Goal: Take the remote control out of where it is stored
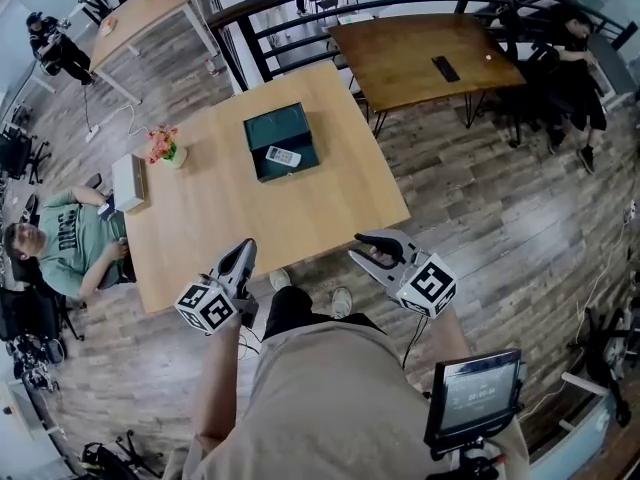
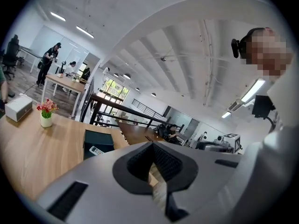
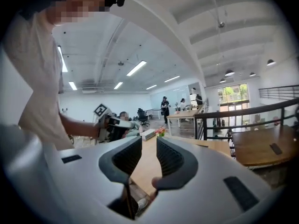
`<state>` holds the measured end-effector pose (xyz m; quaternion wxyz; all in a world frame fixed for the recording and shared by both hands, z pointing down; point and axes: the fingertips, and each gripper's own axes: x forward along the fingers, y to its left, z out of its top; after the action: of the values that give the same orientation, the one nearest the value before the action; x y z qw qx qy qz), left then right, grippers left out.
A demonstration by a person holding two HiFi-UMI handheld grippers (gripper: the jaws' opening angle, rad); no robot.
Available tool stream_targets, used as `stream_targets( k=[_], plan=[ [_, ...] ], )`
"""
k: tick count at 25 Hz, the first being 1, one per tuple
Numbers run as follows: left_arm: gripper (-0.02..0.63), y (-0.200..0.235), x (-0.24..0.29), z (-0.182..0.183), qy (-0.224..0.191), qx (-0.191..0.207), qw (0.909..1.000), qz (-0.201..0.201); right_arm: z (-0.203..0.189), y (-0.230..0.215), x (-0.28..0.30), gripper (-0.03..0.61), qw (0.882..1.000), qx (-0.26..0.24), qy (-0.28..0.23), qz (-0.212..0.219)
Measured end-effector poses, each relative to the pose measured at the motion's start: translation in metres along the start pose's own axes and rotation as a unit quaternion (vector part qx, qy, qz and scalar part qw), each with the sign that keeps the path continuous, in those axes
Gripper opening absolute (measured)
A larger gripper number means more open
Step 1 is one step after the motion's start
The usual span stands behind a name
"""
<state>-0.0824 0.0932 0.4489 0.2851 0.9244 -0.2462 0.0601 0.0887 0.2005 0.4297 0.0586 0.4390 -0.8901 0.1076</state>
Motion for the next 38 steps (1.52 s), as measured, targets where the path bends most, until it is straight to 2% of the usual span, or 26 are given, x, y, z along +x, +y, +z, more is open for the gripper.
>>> stream_targets(
  k=[1,3,7,10,15,18,21,26,31,34,38],
  plan=[
    [0.003,0.007,0.001,0.001,-0.001,-0.006,1.0,-0.003,-0.003,0.007,0.003,0.101,1.0,-0.006,0.014,0.013],
    [0.003,0.021,0.002,0.005,-0.002,-0.015,0.9999,-0.008,-0.004,0.011,0.013,0.101,1.0,-0.012,0.026,0.008],
    [0.003,0.05,0.007,0.017,-0.002,-0.028,0.9994,-0.021,0.007,-0.013,0.039,0.101,0.998,-0.006,0.012,-0.06],
    [0.003,0.074,0.006,0.032,-0.001,-0.027,0.9991,-0.033,0.01,-0.024,0.061,0.101,0.995,-0.006,0.027,-0.097],
    [0.003,0.124,-0.003,0.069,-0.001,-0.018,0.9986,-0.05,0.02,-0.007,0.117,0.101,0.994,-0.016,0.054,-0.095],
    [0.003,0.155,-0.006,0.083,0.004,-0.023,0.9977,-0.064,0.017,-0.004,0.132,0.101,0.992,0.007,0.07,-0.1],
    [0.003,0.181,-0.005,0.093,0.008,-0.029,0.9962,-0.082,0.027,-0.014,0.149,0.101,0.988,0.031,0.061,-0.137],
    [0.003,0.213,0.002,0.102,0.012,-0.036,0.9946,-0.096,0.041,-0.035,0.192,0.102,0.979,0.032,0.041,-0.197],
    [0.003,0.225,0.015,0.112,-0.004,-0.026,0.9963,-0.081,0.046,-0.069,0.21,0.102,0.979,0.033,0.032,-0.197],
    [0.003,0.228,0.024,0.118,-0.018,-0.041,0.9961,-0.076,0.045,-0.097,0.219,0.103,0.983,0.038,0.022,-0.179],
    [0.003,0.223,0.031,0.117,-0.026,-0.052,0.9975,-0.04,0.036,-0.133,0.232,0.101,0.987,0.037,0.023,-0.154]
  ],
)
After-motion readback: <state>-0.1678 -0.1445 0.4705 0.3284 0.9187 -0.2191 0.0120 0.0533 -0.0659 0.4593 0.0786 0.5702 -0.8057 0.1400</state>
